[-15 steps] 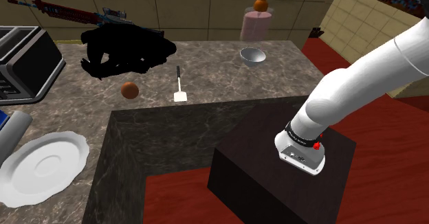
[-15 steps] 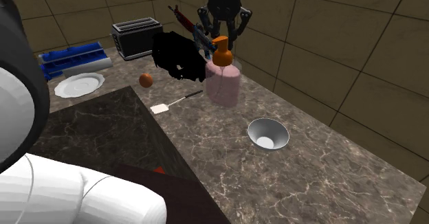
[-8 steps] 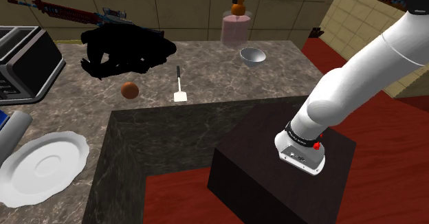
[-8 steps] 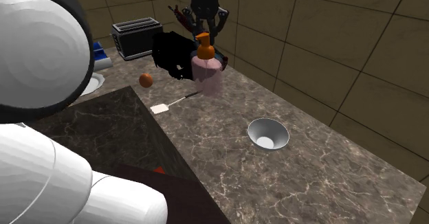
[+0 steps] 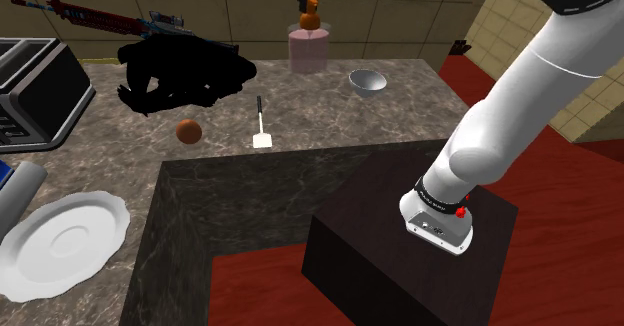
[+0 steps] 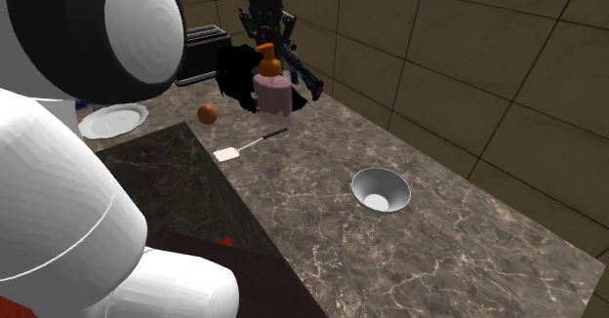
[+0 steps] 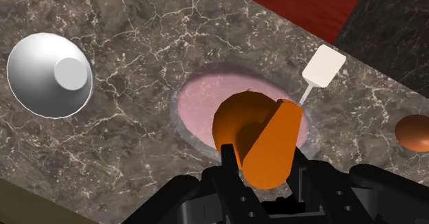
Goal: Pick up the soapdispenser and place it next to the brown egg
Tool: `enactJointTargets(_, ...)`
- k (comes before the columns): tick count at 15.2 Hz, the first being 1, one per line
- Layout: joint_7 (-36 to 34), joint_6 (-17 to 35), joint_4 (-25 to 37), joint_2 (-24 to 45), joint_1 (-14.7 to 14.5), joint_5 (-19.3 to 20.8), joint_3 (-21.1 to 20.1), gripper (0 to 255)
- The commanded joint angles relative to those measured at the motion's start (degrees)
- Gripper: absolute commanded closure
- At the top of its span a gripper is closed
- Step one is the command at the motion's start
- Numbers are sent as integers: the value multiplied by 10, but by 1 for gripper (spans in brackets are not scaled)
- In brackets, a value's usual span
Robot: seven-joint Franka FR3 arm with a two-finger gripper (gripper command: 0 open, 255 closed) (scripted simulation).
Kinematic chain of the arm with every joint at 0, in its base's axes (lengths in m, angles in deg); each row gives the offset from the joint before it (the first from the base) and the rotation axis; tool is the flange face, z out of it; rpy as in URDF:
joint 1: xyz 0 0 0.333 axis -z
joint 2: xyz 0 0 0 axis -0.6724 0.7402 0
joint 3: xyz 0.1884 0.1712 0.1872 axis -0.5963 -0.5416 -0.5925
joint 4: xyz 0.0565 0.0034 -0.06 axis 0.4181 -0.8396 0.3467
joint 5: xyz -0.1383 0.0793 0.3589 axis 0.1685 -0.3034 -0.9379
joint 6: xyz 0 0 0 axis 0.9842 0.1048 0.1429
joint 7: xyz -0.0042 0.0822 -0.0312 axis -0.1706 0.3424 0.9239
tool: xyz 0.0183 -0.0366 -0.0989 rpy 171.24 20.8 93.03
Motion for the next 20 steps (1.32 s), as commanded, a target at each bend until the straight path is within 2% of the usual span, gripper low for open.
enactJointTargets(1, -19, 3, 32, 35, -9, -2, -10, 255)
enactJointTargets(6, -62, -1, 124, 124, -31, -4, -30, 255)
enactJointTargets(10, -93, -18, 223, 207, -51, -1, -42, 255)
enactJointTargets(14, -120, -55, 364, 312, -73, 3, -50, 255)
enactJointTargets(16, -133, -94, 480, 389, -87, 7, -53, 255)
enactJointTargets(20, -134, -45, 406, 363, -85, 6, -53, 255)
